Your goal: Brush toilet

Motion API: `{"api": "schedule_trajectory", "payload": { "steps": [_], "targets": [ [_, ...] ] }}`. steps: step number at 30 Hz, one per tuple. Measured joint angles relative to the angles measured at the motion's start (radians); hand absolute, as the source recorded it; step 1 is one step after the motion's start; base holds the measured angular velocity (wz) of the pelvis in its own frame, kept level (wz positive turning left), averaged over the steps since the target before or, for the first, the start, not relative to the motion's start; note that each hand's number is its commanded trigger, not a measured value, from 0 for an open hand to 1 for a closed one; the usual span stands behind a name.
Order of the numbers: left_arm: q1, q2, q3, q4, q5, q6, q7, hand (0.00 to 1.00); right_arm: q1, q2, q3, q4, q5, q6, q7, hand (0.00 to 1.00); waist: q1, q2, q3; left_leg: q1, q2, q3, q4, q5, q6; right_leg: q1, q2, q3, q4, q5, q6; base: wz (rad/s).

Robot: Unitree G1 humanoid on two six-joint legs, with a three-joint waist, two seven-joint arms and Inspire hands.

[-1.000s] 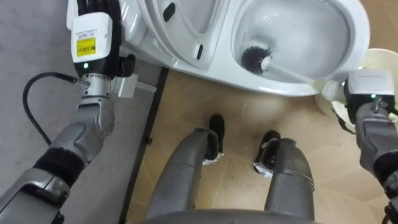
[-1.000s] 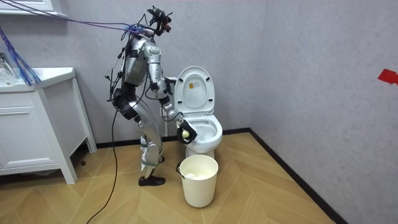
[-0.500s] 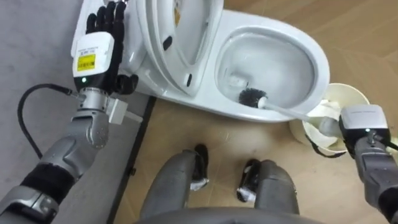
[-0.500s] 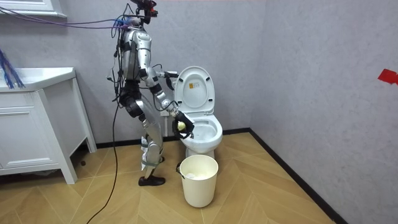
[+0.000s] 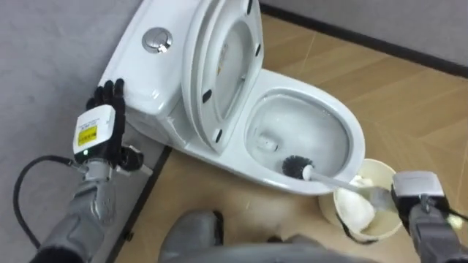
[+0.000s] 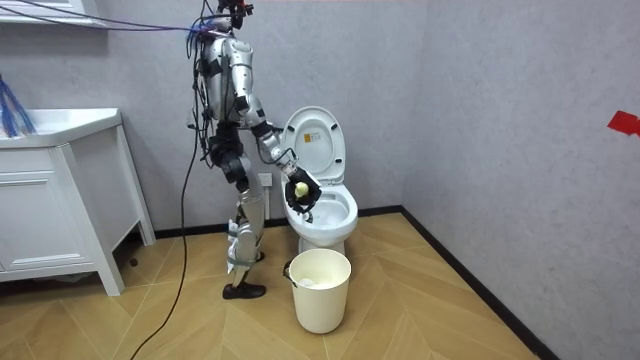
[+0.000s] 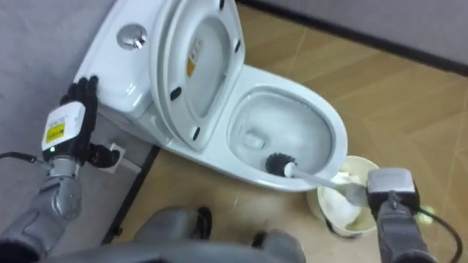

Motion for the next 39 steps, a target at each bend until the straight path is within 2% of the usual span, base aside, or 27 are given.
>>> {"api": "schedule_trajectory", "payload": {
  "steps": [4, 5, 6, 7, 8, 10, 11, 14, 16, 18, 21, 24, 26, 30, 33, 35, 39],
  "targets": [
    [0.067, -0.032, 0.07, 0.009, -0.009, 0.013, -0.005, 0.0, 0.044, 0.033, -0.015, -0.002, -0.002, 0.019, 0.019, 1.0, 0.018, -0.008, 0.0001, 0.063, 0.0, -0.003, -0.025, -0.006, -0.01, 0.069, 0.01, 0.003, -0.046, 0.0, 0.0, -0.05],
    [0.085, -0.041, 0.083, 0.02, -0.033, 0.018, -0.006, 0.0, 0.057, 0.042, -0.027, -0.002, 0.0, 0.02, 0.025, 1.0, 0.023, -0.009, -0.0021, 0.079, 0.0, -0.007, -0.031, -0.009, -0.014, 0.088, 0.014, 0.001, -0.061, 0.0, 0.0, 0.0],
    [0.107, -0.049, 0.097, 0.027, -0.045, 0.024, -0.006, 0.0, 0.069, 0.052, -0.04, -0.002, 0.002, 0.02, 0.029, 1.0, 0.025, -0.008, -0.0093, 0.09, 0.0, -0.011, -0.035, -0.01, -0.016, 0.101, 0.017, 0.001, -0.071, 0.001, -0.001, 0.0],
    [0.116, -0.051, 0.101, 0.035, -0.051, 0.025, -0.006, 0.0, 0.074, 0.057, -0.045, -0.002, 0.003, 0.019, 0.036, 1.0, 0.027, -0.008, -0.0089, 0.099, 0.0, -0.014, -0.04, -0.01, -0.016, 0.11, 0.017, 0.0, -0.074, 0.001, -0.001, 0.0],
    [0.138, -0.057, 0.112, 0.048, -0.06, 0.026, -0.008, 0.0, 0.082, 0.068, -0.066, -0.001, 0.005, 0.018, 0.049, 1.0, 0.028, -0.006, -0.0117, 0.118, -0.002, -0.015, -0.052, -0.01, -0.016, 0.127, 0.019, 0.001, -0.086, 0.001, -0.001, 0.0],
    [0.157, -0.077, 0.135, 0.083, -0.095, 0.029, -0.008, 0.0, 0.089, 0.09, -0.103, 0.009, 0.017, 0.017, 0.07, 1.0, 0.024, -0.009, -0.0076, 0.148, -0.004, -0.019, -0.078, -0.01, -0.016, 0.152, 0.021, -0.001, -0.1, 0.001, -0.001, 0.03],
    [0.159, -0.087, 0.138, 0.117, -0.14, 0.04, -0.013, 0.0, 0.092, 0.108, -0.129, 0.029, 0.043, 0.014, 0.084, 1.0, 0.021, -0.007, -0.0069, 0.17, -0.008, -0.037, -0.097, -0.01, -0.016, 0.176, 0.022, -0.003, -0.107, 0.001, -0.001, 0.13],
    [0.177, -0.117, 0.17, 0.186, -0.218, 0.051, -0.056, 0.0, 0.098, 0.154, -0.184, 0.11, 0.192, 0.0, 0.104, 1.0, 0.017, -0.006, -0.0058, 0.215, -0.014, -0.052, -0.12, -0.012, -0.019, 0.221, 0.024, -0.004, -0.125, 0.001, -0.001, 0.09],
    [0.192, -0.128, 0.176, 0.247, -0.269, 0.067, -0.087, 0.0, 0.114, 0.18, -0.234, 0.128, 0.299, -0.009, 0.119, 1.0, 0.003, -0.007, -0.0058, 0.234, -0.015, -0.06, -0.133, -0.012, -0.02, 0.236, 0.024, -0.002, -0.125, 0.001, -0.001, 0.1],
    [0.205, -0.166, 0.232, 0.321, -0.329, 0.09, -0.136, 0.0, 0.148, 0.223, -0.322, 0.137, 0.43, -0.013, 0.124, 1.0, -0.022, -0.008, -0.0041, 0.253, -0.014, -0.057, -0.139, -0.018, -0.029, 0.26, 0.027, -0.001, -0.14, 0.001, -0.001, 0.03],
    [0.228, -0.193, 0.29, 0.4, -0.375, 0.104, -0.194, 0.0, 0.154, 0.257, -0.409, 0.182, 0.597, -0.029, 0.126, 1.0, -0.036, 0.0, 0.0002, 0.285, -0.008, -0.057, -0.151, -0.023, -0.036, 0.27, 0.032, 0.038, -0.14, 0.001, -0.001, -0.37],
    [0.209, -0.196, 0.311, 0.484, -0.431, 0.106, -0.245, 0.0, 0.139, 0.274, -0.461, 0.212, 0.729, -0.073, 0.12, 1.0, -0.072, 0.002, 0.0009, 0.294, -0.006, -0.05, -0.163, -0.023, -0.036, 0.268, 0.03, 0.056, -0.14, 0.001, -0.001, -0.14],
    [0.185, -0.199, 0.328, 0.522, -0.449, 0.109, -0.264, 0.0, 0.13, 0.285, -0.486, 0.221, 0.757, -0.087, 0.111, 1.0, -0.088, 0.002, 0.0016, 0.301, -0.004, -0.04, -0.174, -0.023, -0.036, 0.262, 0.033, 0.08, -0.142, 0.001, -0.001, -0.11],
    [0.143, -0.207, 0.368, 0.555, -0.447, 0.129, -0.273, 0.0, 0.115, 0.297, -0.5, 0.241, 0.801, -0.12, 0.097, 1.0, -0.095, 0.009, 0.0023, 0.342, -0.002, 0.001, -0.206, -0.025, -0.034, 0.262, 0.039, 0.137, -0.138, 0.007, 0.008, -0.32],
    [0.134, -0.209, 0.373, 0.555, -0.447, 0.135, -0.281, 0.0, 0.118, 0.302, -0.5, 0.241, 0.834, -0.134, 0.094, 1.0, -0.12, 0.01, 0.0012, 0.353, -0.001, 0.025, -0.21, -0.028, -0.029, 0.262, 0.04, 0.16, -0.138, 0.014, 0.013, -0.28],
    [0.122, -0.213, 0.374, 0.554, -0.445, 0.147, -0.281, 0.0, 0.12, 0.319, -0.501, 0.239, 0.836, -0.139, 0.088, 1.0, -0.153, 0.012, -0.0022, 0.36, 0.0, 0.046, -0.215, -0.03, -0.026, 0.259, 0.04, 0.176, -0.138, 0.017, 0.015, -0.26],
    [0.077, -0.214, 0.376, 0.552, -0.395, 0.152, -0.28, 0.0, 0.12, 0.343, -0.501, 0.235, 0.844, -0.145, 0.063, 1.0, -0.178, 0.018, -0.0085, 0.365, 0.006, 0.084, -0.219, -0.03, -0.026, 0.241, 0.047, 0.227, -0.137, 0.027, 0.012, -0.31]
  ]
}}
